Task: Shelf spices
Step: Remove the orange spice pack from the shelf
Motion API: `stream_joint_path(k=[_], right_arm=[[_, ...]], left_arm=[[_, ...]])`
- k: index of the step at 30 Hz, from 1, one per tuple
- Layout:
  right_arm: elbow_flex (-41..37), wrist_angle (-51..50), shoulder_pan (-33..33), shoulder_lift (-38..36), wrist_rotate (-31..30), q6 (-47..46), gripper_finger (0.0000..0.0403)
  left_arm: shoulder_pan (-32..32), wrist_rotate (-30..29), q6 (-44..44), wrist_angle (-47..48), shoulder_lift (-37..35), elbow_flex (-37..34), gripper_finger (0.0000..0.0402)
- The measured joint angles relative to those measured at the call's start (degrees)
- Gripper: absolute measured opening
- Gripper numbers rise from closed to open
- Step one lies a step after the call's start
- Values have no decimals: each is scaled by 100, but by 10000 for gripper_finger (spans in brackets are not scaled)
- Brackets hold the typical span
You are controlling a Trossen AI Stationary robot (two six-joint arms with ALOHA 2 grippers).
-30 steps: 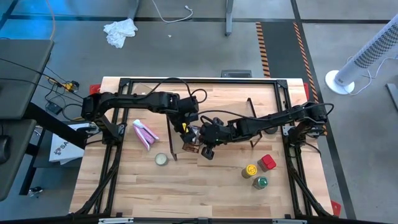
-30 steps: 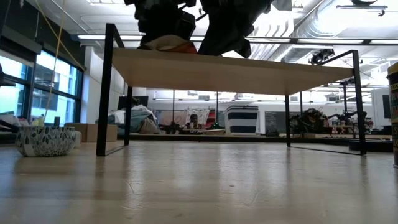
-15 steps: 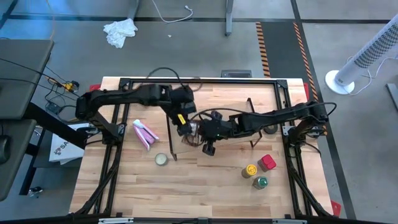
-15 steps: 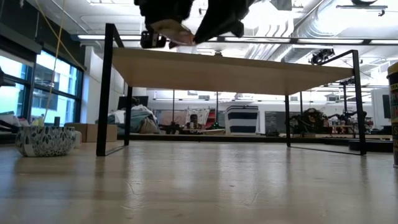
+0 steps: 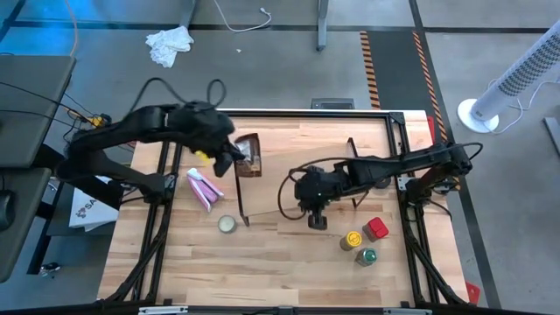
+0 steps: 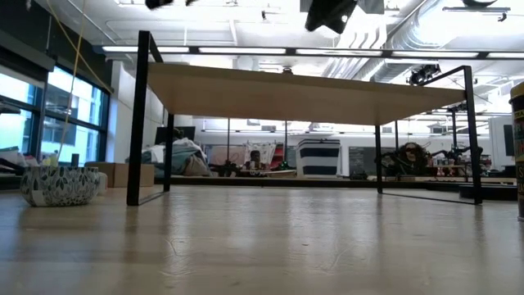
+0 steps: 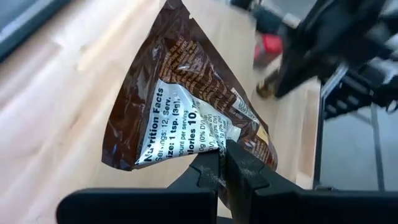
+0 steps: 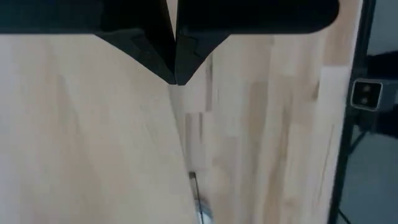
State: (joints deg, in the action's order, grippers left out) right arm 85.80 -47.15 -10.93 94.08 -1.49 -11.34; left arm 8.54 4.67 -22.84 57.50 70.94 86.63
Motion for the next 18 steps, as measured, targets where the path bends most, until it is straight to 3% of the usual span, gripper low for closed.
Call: stream_joint_path(k=[7, 14, 18], right_arm=[[-786, 1066, 6, 74, 129, -812, 0], [-909, 1228, -108, 291, 471, -676, 0], [-912, 1266, -29, 520, 100, -659, 0]], left_arm=[[-497, -1426, -518, -521, -556, 0, 1], [-823, -1757, -573, -1253, -640, 0, 1], [-877, -1770, -372, -1498, -563, 0, 1]])
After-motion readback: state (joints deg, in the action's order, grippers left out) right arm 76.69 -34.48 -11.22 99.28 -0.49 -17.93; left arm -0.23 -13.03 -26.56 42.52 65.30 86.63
